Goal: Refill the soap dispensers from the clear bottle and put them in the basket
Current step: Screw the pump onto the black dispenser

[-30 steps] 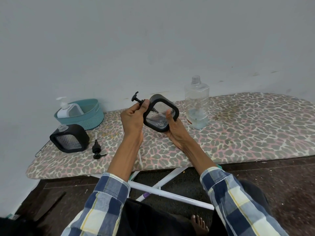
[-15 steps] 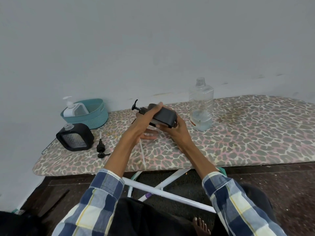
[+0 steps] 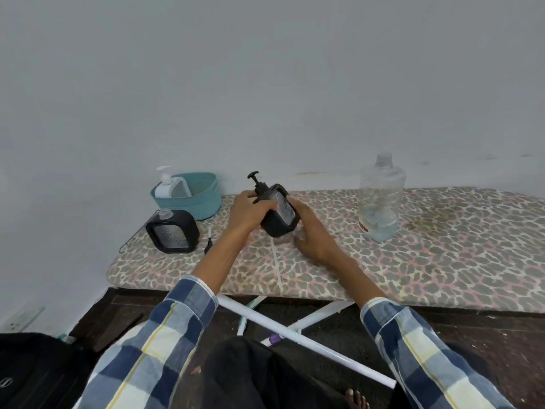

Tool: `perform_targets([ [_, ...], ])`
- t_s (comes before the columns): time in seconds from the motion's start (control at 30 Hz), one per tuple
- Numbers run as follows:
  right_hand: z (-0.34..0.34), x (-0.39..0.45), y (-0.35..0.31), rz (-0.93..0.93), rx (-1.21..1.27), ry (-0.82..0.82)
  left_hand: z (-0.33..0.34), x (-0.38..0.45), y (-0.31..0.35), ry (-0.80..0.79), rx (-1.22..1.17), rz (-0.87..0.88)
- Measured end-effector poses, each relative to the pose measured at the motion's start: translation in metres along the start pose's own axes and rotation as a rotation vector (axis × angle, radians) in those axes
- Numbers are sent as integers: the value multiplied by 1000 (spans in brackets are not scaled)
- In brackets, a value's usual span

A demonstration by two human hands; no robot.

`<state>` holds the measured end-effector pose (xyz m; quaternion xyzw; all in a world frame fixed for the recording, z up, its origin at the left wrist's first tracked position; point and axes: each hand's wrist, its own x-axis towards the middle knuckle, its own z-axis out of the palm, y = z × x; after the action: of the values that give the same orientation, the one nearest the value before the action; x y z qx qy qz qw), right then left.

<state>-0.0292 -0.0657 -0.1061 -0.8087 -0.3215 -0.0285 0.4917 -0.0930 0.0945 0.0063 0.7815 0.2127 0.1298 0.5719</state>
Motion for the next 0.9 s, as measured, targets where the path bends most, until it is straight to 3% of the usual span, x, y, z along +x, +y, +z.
perform_targets([
  [0.3, 31, 77, -8, 252, -37, 97, -109, 50, 19, 305, 239, 292],
  [0.4, 54, 72, 10, 248, -187, 157, -143, 74, 22, 367, 250, 330],
  [0.57, 61, 74, 21, 274, -203, 154, -174, 117, 11, 454, 273, 207],
  [0.9, 58, 73, 24, 216, -200, 181, -169, 153, -25, 474, 331, 61],
])
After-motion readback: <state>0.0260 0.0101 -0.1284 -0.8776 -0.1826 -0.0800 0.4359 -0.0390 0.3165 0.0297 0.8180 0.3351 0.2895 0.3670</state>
